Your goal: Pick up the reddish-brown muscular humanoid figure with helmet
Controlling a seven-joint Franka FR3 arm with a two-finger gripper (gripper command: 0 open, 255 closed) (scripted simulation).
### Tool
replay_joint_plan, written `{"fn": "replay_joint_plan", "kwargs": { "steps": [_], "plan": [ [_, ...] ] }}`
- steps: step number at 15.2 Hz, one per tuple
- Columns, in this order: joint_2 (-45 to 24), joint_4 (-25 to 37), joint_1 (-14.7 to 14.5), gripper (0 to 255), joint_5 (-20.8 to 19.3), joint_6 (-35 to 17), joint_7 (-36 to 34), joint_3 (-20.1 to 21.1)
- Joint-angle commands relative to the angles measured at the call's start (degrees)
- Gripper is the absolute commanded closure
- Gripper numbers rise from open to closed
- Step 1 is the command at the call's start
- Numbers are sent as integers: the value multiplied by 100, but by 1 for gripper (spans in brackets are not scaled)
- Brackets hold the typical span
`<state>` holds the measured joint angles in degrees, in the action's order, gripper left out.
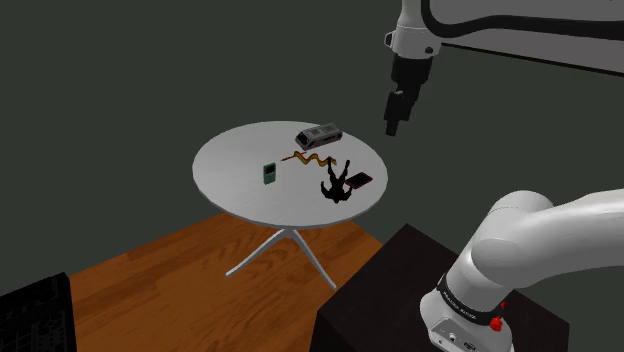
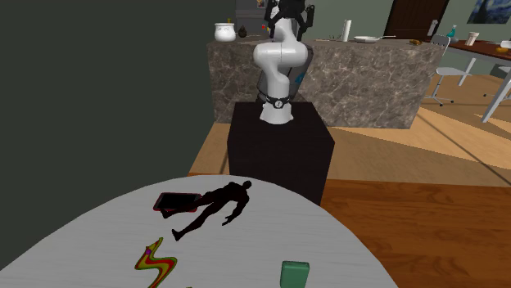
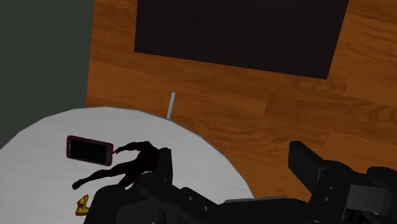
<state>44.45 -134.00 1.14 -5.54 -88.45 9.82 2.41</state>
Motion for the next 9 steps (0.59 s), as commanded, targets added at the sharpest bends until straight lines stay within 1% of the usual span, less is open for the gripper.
{"fn": "replay_joint_plan", "kwargs": {
  "steps": [1, 9],
  "plan": [
    [0, 0, 0, 0, 0, 0, 0, 0],
    [-1344, -125, 367, 0, 126, -1361, -695, -169]
  ]
}}
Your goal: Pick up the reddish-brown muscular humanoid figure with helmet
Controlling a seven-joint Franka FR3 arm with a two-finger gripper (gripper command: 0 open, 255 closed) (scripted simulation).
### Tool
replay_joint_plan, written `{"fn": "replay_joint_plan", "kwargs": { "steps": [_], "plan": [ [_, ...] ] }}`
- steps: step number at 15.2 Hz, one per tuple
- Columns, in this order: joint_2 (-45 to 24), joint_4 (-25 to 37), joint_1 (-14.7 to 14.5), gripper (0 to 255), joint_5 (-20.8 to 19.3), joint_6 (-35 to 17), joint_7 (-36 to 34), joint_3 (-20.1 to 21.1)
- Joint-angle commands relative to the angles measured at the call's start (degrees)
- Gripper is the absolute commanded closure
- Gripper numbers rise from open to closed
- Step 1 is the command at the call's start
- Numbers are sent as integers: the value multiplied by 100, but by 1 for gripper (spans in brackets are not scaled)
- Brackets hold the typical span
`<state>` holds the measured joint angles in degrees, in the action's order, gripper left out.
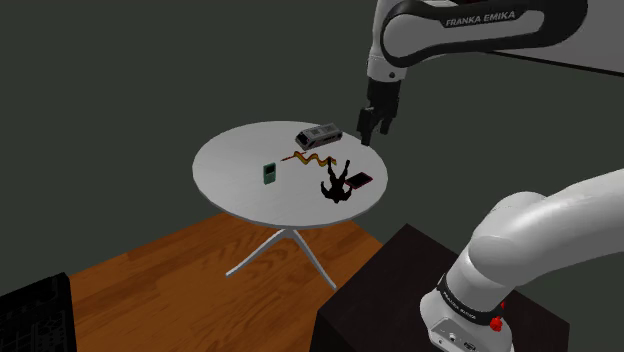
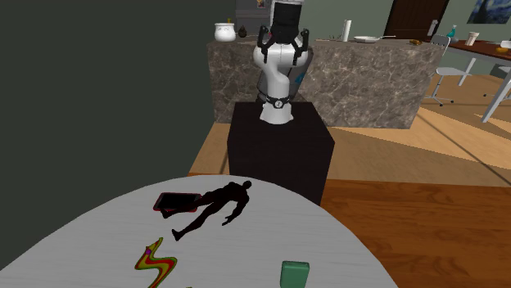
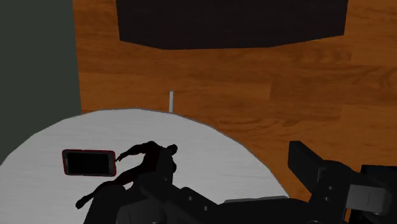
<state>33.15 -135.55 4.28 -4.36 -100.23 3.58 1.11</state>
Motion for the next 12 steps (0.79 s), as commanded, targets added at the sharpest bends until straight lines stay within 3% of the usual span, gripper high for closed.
{"fn": "replay_joint_plan", "kwargs": {
  "steps": [1, 12],
  "plan": [
    [-401, 46, 95, 0, 26, -342, -150, -63],
    [-2599, 621, 472, 0, 341, -1842, -854, -397]
  ]
}}
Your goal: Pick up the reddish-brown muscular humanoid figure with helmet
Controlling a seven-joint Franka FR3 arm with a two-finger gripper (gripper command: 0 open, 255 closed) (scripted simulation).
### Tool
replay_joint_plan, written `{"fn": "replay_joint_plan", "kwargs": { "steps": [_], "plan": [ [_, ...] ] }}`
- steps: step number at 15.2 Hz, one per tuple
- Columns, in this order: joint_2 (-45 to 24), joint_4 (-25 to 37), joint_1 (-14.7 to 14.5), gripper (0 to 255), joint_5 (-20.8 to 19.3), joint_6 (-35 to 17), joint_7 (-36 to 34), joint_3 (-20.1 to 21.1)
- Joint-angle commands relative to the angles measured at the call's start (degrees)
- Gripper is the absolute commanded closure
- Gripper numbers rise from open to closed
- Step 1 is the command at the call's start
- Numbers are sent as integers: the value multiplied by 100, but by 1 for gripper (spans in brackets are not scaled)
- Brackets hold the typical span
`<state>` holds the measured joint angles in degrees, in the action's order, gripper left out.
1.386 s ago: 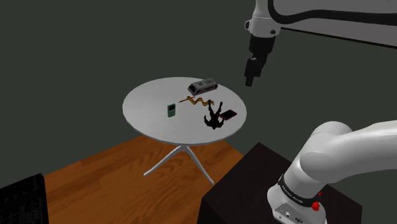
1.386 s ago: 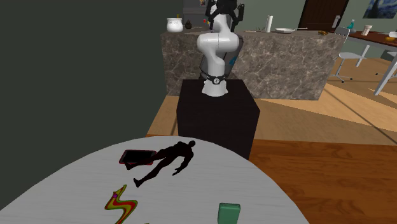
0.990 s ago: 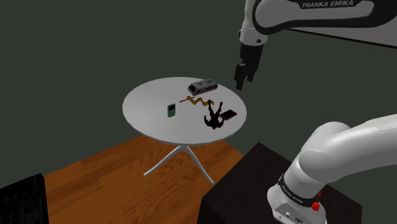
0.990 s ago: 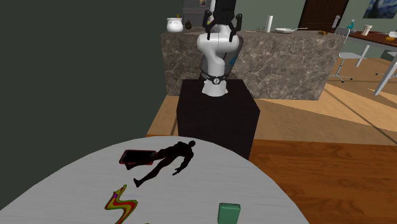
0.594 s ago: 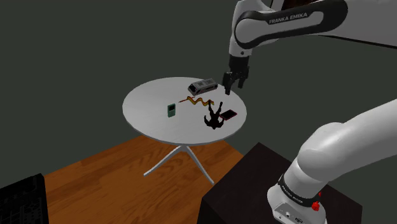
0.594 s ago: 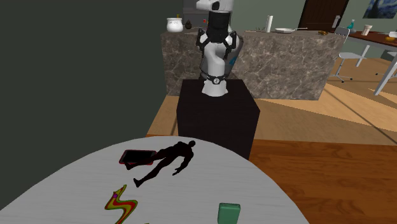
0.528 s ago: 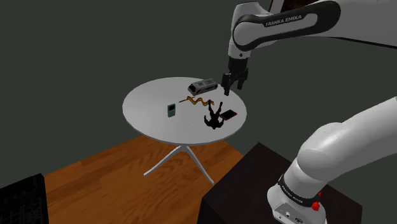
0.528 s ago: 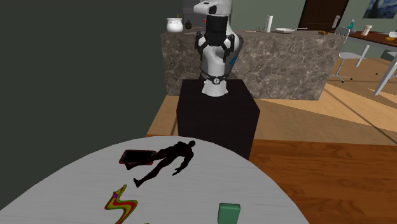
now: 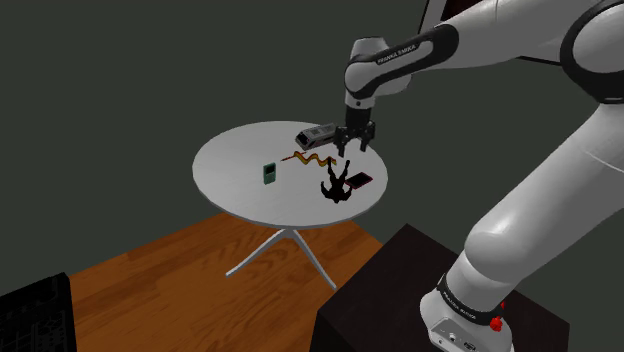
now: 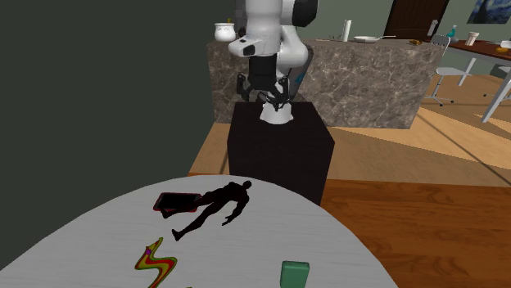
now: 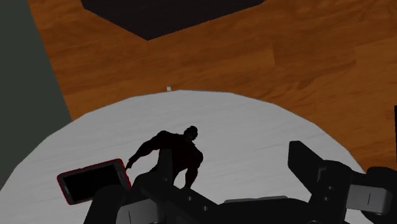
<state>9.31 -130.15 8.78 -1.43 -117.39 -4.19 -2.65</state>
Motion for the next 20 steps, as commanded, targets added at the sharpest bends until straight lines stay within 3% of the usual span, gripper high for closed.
{"fn": "replay_joint_plan", "kwargs": {
  "steps": [1, 10, 20],
  "plan": [
    [-421, 168, 51, 0, 94, -235, -123, -55],
    [-2287, 1174, 355, 0, 680, -981, -409, -301],
    [-4359, 2753, 873, 0, 1471, -1314, -656, -373]
  ]
}}
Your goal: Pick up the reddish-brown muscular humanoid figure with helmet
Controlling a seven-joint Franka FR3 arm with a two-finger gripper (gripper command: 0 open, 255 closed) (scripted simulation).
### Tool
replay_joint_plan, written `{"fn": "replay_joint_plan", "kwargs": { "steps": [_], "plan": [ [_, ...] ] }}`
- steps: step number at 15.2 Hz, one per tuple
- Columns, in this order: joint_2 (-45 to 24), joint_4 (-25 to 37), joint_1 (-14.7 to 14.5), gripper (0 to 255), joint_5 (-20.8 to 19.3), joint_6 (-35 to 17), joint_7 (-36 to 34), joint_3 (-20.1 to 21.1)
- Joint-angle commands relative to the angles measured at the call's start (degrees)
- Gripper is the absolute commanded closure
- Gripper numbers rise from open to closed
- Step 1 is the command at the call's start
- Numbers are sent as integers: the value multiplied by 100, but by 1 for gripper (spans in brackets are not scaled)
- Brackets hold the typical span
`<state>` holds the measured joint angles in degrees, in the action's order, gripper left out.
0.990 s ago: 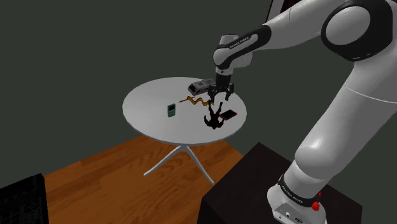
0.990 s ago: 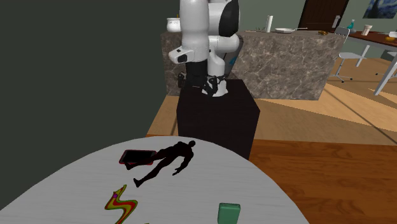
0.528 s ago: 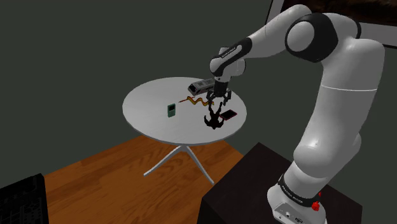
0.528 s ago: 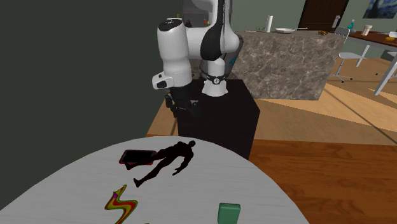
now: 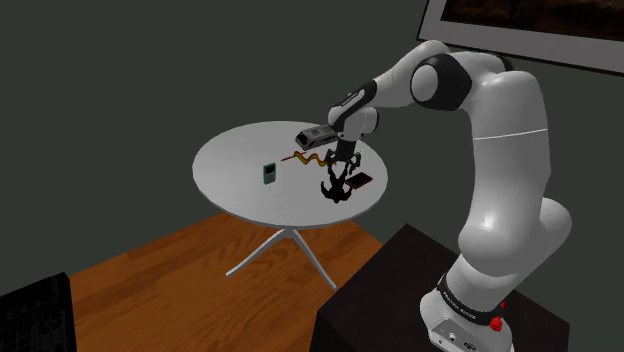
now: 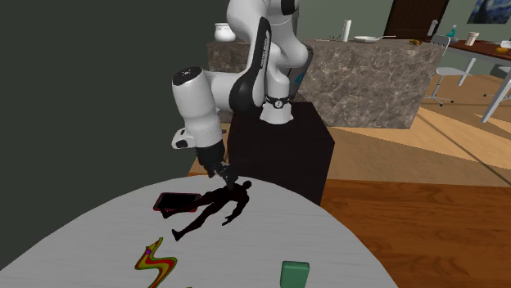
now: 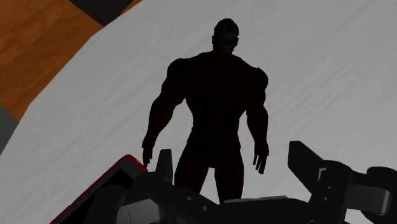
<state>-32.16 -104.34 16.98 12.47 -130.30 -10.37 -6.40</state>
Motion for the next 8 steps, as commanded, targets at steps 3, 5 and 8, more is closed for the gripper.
{"fn": "replay_joint_plan", "kwargs": {
  "steps": [3, 5, 8],
  "plan": [
    [-501, 342, 117, 0, 165, -128, -45, 22],
    [-615, 359, 127, 0, 187, -223, -22, 39],
    [-791, 395, 144, 0, 220, -362, 11, 65]
  ]
}}
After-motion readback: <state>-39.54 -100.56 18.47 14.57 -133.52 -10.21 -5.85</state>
